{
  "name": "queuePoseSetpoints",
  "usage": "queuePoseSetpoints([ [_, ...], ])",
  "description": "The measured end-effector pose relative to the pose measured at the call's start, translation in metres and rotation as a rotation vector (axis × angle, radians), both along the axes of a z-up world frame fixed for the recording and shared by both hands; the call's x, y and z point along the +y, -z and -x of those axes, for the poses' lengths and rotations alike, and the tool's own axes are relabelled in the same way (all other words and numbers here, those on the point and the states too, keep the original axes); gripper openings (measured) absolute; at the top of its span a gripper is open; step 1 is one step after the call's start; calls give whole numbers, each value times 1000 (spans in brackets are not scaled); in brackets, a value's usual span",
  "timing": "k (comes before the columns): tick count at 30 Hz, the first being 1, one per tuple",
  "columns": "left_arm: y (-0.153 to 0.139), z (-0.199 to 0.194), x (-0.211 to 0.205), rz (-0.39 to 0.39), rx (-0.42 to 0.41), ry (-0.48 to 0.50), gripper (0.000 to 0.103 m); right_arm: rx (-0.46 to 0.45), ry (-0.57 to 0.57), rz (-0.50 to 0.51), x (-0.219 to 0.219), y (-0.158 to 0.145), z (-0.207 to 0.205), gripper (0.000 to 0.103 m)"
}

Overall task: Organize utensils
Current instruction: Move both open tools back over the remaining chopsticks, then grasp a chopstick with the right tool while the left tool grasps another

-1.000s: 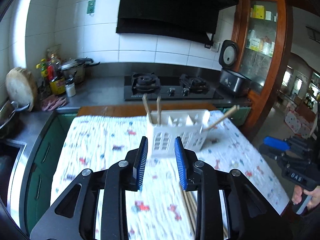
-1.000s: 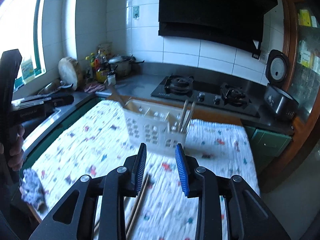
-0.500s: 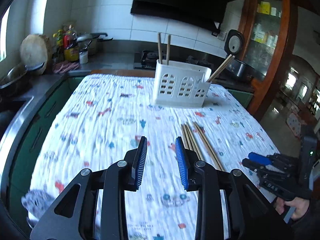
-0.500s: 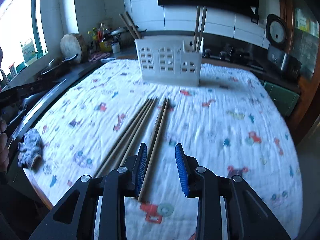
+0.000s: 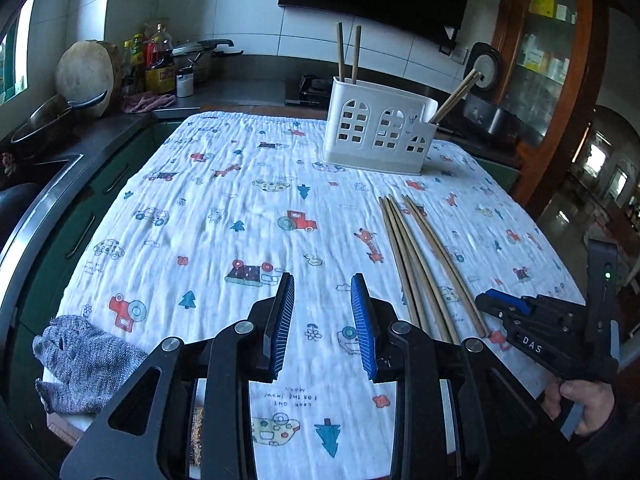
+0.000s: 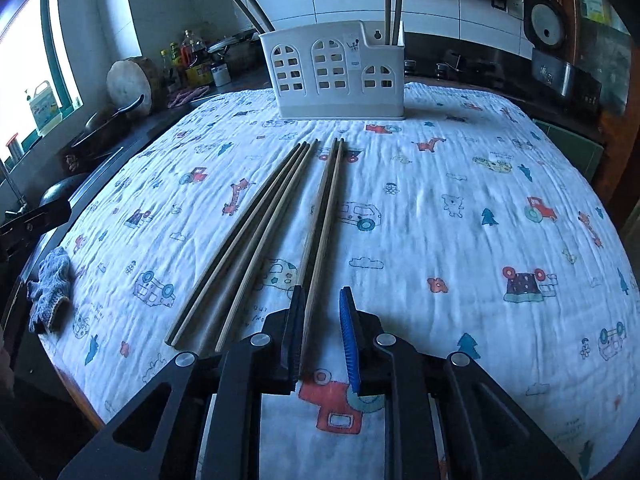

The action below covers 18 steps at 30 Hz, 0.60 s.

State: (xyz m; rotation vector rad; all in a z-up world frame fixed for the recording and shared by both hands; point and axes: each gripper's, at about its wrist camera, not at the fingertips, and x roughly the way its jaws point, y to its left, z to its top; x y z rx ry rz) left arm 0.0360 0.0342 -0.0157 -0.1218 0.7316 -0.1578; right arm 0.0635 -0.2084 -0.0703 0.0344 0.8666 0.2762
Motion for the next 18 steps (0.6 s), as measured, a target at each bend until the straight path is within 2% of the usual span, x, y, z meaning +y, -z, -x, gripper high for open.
queuePoseSetpoints([
  [10,2,1,0,7,8,-1,30,19,-4,15,6,8,-6,11],
  [18,16,-3,-16,35,51,57,30,-1,-6,71,12,10,-5,8],
])
